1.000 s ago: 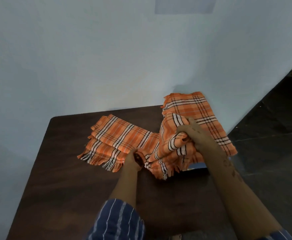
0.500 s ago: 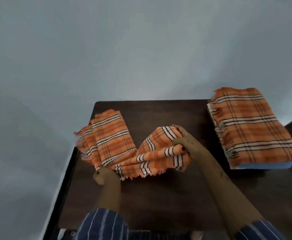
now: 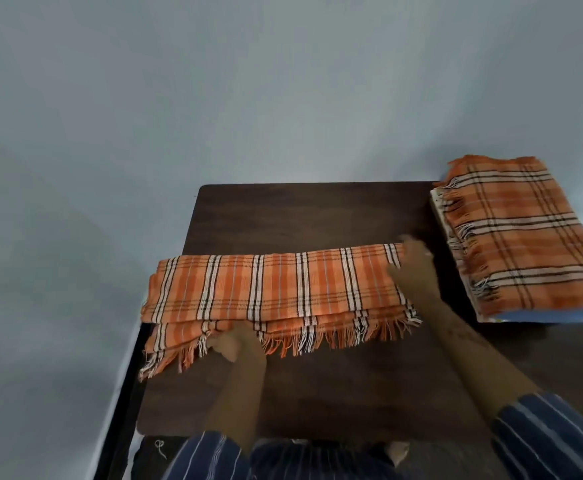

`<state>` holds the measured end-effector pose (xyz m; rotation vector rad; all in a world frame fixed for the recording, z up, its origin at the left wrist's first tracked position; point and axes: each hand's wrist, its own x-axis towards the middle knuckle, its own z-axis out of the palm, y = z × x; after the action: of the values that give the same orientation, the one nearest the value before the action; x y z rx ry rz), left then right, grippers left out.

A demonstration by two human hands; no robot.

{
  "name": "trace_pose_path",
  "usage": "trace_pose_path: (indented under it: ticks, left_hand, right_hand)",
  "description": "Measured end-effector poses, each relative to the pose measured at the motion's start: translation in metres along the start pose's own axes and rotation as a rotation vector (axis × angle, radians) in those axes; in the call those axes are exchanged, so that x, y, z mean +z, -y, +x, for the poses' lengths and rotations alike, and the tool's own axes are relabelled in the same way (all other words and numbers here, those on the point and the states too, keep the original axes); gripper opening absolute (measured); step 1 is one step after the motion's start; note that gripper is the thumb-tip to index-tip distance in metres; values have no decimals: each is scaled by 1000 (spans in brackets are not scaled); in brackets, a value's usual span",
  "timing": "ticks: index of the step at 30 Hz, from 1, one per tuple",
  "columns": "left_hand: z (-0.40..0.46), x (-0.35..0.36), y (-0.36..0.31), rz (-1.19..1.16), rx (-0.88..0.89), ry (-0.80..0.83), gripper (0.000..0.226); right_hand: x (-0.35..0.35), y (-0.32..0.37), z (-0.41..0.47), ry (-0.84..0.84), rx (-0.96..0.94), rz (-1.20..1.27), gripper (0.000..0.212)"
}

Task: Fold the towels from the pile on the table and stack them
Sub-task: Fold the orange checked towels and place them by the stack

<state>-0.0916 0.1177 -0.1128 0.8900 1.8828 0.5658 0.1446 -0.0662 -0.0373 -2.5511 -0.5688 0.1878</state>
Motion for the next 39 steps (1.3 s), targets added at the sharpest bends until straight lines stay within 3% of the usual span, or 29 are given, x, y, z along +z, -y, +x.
trace_pose_path:
  ticks: [3, 4, 7, 11, 14, 17, 19, 22, 25, 27, 31, 34, 37, 39]
  left_hand:
    - [-9, -9, -5, -113, -7, 1, 54]
    - [-8, -17, -6, -87, 1, -19, 64]
    - [20, -46, -10, 90, -27, -136, 81]
    - [57, -71, -20, 52, 177, -257, 46]
    - [72, -71, -20, 189, 410, -136, 32]
    - [83, -66, -18, 482, 629, 20, 38]
    - [87, -63, -18, 607, 734, 122, 43]
    - [93, -64, -21, 721, 845, 249, 52]
    - [97, -71, -23, 595, 782, 435, 51]
    - [92, -76, -27, 472, 743, 467, 41]
    - [81, -85, -53, 419, 823, 317, 28]
    - [81, -85, -67, 311, 959, 231, 24]
    - [77, -89, -60, 196, 898, 22, 26]
    - [72, -87, -43, 396, 1049, -33, 22]
  right_hand:
    - [44, 13, -30, 536, -262, -188, 57]
    - [60, 7, -37, 594, -335, -287, 55]
    - [69, -17, -32, 418, -352, -341, 35]
    - [52, -40, -16, 297, -194, -389, 32]
    - [35, -45, 4, 337, -94, -634, 25]
    - [30, -21, 14, 291, -102, -716, 27]
    - [41, 5, 8, 215, -243, -559, 29]
    - [70, 57, -26, 366, -426, -223, 34]
    - [110, 109, -55, 519, -581, -125, 47]
    - [134, 142, -69, 559, -679, -137, 57]
    - [175, 198, -84, 575, -775, -237, 69]
    - [188, 226, -82, 401, -841, -144, 35]
    - [181, 244, -55, 340, -665, 40, 20]
    - [172, 253, -27, 257, -527, 108, 15]
